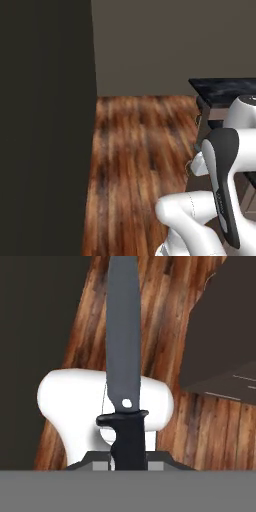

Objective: Retrieve the butter from the fridge and place it on a plate on the dining table. Then retrieve the butter knife by the fridge and place it near the plate.

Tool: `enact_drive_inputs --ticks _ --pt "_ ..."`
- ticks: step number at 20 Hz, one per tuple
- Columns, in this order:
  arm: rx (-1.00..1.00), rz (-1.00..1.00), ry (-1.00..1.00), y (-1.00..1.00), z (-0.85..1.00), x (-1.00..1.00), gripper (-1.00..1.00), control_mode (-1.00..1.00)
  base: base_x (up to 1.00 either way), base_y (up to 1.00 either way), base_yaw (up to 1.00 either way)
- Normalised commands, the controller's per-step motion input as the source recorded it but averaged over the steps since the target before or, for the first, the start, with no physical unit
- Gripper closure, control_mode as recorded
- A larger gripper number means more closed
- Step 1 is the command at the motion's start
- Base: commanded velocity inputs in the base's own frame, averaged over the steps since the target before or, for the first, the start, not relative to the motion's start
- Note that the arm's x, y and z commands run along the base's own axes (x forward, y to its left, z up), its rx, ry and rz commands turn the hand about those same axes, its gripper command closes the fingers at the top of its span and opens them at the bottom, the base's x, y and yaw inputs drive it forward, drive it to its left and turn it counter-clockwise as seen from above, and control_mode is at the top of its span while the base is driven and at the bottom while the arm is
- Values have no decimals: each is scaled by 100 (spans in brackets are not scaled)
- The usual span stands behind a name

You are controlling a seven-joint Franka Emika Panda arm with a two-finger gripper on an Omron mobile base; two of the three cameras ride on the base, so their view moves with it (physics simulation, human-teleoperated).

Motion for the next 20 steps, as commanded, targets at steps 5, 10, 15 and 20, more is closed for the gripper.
enact_drive_inputs --ticks 5,10,15,20 --pt "0 0 0 0 0 0 100 100 100 47 -57" --pt "0 0 0 0 0 0 100 100 100 51 -54" --pt "0 0 0 0 0 0 100 100 100 65 -52" --pt "0 0 0 0 0 0 100 100 100 97 -43"
